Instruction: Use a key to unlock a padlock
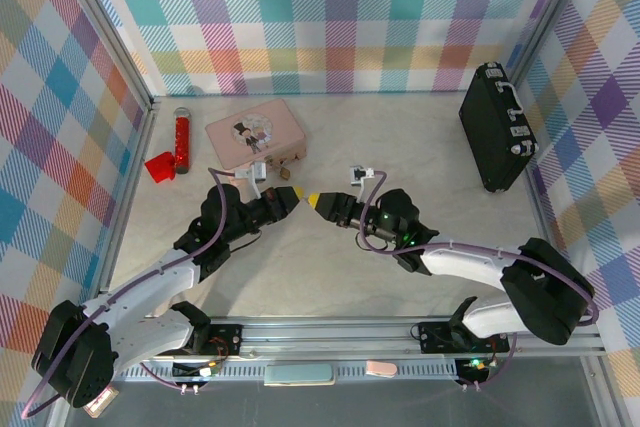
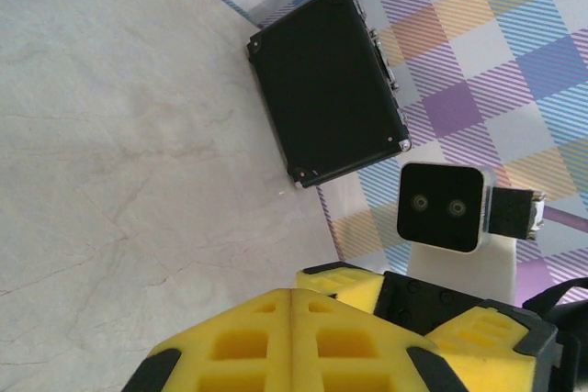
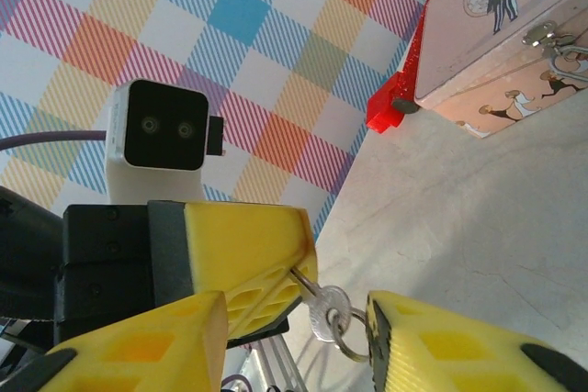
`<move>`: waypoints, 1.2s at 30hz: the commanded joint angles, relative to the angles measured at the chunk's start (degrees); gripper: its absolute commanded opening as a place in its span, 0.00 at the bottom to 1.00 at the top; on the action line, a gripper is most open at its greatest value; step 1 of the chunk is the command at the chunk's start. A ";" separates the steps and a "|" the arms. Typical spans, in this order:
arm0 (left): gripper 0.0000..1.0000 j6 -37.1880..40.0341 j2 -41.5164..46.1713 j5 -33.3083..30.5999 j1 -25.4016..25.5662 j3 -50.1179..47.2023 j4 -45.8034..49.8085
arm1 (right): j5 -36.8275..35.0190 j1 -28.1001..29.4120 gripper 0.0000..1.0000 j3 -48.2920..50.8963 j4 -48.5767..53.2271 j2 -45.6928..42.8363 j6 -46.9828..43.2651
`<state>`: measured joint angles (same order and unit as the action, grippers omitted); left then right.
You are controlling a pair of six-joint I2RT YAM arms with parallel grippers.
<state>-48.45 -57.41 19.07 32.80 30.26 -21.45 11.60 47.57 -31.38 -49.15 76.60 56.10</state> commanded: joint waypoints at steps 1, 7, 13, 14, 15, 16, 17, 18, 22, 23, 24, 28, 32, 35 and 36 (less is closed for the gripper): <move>0.00 -0.42 -0.70 2.21 -0.54 1.38 -3.73 | 1.50 -0.12 0.41 -1.93 -0.42 0.04 -1.65; 0.00 -0.34 -0.89 3.52 -0.45 1.64 -4.43 | 1.53 -0.16 0.39 -1.67 -0.87 0.48 -1.39; 0.00 -0.25 -0.69 3.78 -0.45 1.64 -4.53 | 0.32 -0.11 0.44 -1.11 0.15 0.31 -1.23; 0.00 -0.25 -0.60 3.78 -0.45 1.56 -4.56 | 0.23 -0.11 0.45 -1.10 0.49 0.30 -1.31; 0.00 -0.18 -0.56 3.85 -0.45 1.56 -4.53 | 0.12 -0.18 0.45 -1.11 0.82 0.28 -1.34; 0.00 -0.16 -0.44 3.87 -0.45 1.56 -4.50 | -0.23 -0.10 0.47 -1.15 1.29 0.22 -1.39; 0.00 -0.11 -0.35 3.95 -0.45 1.56 -4.56 | -0.33 -0.16 0.47 -1.21 1.50 0.22 -1.30; 0.00 -0.07 -0.34 3.96 -0.46 1.54 -4.52 | -0.26 -0.13 0.47 -1.17 1.51 0.22 -1.36; 0.00 0.11 -0.30 4.13 -0.45 1.55 -4.44 | -0.43 -0.11 0.47 -1.22 1.85 0.13 -1.35; 0.00 0.24 -0.31 4.05 -0.45 1.56 -4.25 | -0.43 -0.11 0.47 -1.22 1.86 0.06 -1.34; 0.00 0.32 -0.27 3.96 -0.45 1.56 -4.13 | -0.23 -0.11 0.47 -1.29 1.86 0.04 -1.35; 0.00 0.19 -0.40 3.78 -0.45 1.56 -4.26 | 1.38 -0.15 0.38 -1.84 1.18 0.48 -1.19; 0.00 0.41 -0.58 3.87 -0.45 1.90 -4.21 | 1.83 -0.12 0.33 -1.89 0.76 0.72 -1.08; 0.00 0.50 -0.58 3.78 -0.45 1.99 -4.04 | 2.34 -0.13 0.32 -2.11 0.22 1.09 -0.73; 0.00 0.41 -0.60 3.80 -0.45 2.08 -4.00 | 2.54 -0.11 0.32 -2.18 0.19 1.25 -0.64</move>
<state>-48.60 -58.43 22.02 32.80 30.28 -23.09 12.75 47.57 -31.83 -47.07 77.21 56.05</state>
